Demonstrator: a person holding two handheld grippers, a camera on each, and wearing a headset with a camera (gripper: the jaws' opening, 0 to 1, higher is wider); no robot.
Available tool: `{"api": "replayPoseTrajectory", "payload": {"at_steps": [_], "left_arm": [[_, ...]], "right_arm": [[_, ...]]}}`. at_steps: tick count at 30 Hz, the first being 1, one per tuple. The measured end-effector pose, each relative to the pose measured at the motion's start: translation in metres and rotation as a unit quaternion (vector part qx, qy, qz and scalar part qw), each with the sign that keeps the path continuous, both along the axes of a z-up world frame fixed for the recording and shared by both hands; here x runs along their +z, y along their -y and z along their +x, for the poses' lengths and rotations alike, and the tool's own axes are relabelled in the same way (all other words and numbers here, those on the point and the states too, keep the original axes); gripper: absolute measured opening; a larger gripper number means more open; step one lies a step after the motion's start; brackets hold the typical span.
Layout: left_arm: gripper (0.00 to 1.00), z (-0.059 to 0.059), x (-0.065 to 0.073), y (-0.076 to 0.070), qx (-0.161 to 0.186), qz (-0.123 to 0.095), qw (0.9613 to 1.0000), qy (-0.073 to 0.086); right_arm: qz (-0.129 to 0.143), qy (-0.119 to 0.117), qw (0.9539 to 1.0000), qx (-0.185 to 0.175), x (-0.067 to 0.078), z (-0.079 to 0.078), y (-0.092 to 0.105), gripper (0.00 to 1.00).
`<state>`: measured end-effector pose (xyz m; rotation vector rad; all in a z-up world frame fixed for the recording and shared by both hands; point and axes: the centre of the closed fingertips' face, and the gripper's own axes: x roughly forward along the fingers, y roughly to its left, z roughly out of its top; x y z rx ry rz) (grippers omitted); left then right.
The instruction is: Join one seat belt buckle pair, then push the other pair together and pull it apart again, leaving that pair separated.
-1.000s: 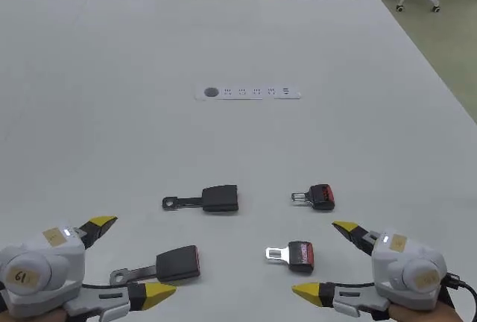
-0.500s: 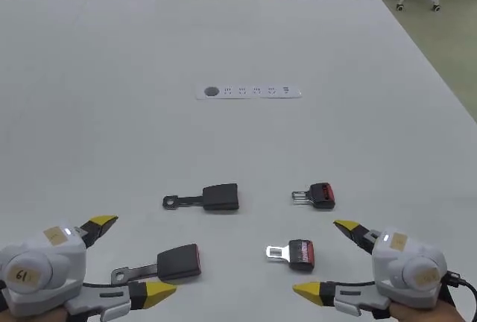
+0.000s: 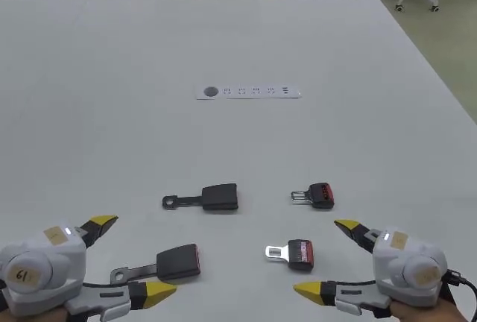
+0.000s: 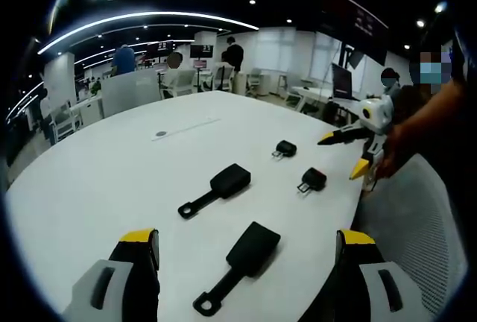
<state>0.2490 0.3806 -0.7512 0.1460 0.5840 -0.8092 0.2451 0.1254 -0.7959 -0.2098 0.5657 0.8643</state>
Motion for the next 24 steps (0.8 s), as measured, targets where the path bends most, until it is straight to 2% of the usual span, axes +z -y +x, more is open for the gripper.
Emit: {"api": "replayPoseTrajectory", "payload": {"at_steps": [24], "left_arm": [[1.0, 0.0015, -0.0022, -0.0005, -0.005, 0.001, 1.0, -0.001]], "right_arm": [[-0.006, -0.002, 0.9999, 0.009, -0.0004, 0.0015, 0.0011, 0.89]]}}
